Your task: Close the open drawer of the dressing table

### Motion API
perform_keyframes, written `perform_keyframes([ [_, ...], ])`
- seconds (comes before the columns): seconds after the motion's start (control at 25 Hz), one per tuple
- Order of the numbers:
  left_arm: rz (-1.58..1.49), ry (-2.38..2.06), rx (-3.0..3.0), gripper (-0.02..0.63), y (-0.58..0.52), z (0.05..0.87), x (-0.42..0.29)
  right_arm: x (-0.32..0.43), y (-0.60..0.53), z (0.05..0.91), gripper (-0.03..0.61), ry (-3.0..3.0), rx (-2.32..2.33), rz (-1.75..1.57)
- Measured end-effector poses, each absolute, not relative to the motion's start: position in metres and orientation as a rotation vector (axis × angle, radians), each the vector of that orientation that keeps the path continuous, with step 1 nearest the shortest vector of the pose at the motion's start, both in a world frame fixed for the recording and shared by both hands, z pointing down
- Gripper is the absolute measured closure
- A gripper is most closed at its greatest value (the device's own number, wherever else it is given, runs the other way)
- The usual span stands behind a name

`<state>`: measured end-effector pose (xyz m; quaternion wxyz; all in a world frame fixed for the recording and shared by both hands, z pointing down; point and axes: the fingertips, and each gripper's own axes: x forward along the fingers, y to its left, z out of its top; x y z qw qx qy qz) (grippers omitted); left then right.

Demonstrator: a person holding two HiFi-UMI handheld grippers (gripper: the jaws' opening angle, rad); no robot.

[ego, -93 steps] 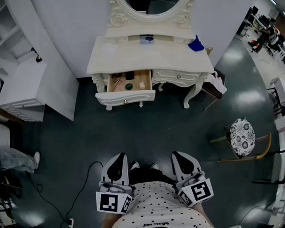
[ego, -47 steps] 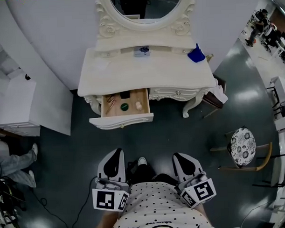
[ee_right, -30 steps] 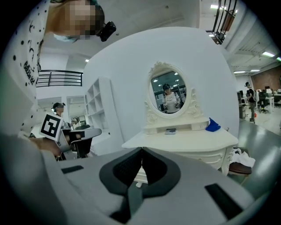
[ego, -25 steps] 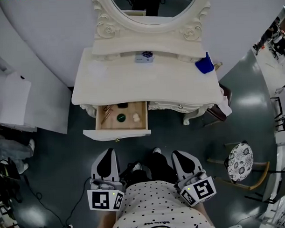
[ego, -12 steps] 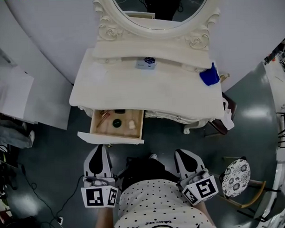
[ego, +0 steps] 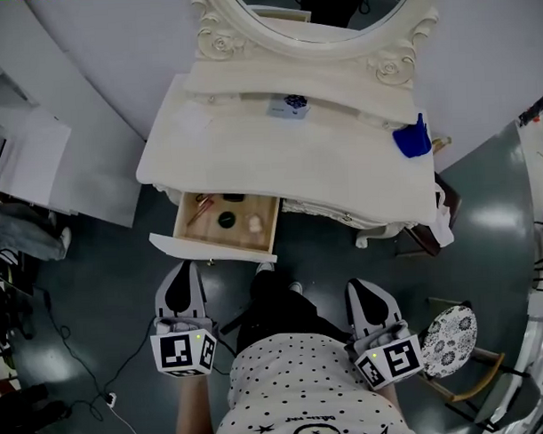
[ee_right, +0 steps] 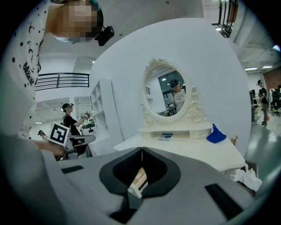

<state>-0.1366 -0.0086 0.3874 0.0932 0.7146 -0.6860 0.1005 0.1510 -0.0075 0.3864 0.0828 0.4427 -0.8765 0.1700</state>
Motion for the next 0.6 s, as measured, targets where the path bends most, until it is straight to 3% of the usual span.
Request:
perform_keyframes([
  [0.24,0.568,-1.841,1.959,0.601,0.004,0.490,-0.165,0.161,-0.006,0.389,0.569,-2.575,1.364,0.500],
  [0.36,0.611,-1.696,1.893,0.525,0.013,0.538,-0.163,0.164,-0.008,0.389,0.569,-2.563,1.371,0.490],
  [0.6,0.719,-1.584,1.758,0.501,0.020,0.622,-0.167,0.165,-0.012,0.391,0.569,-2.545,1.375,0.482],
])
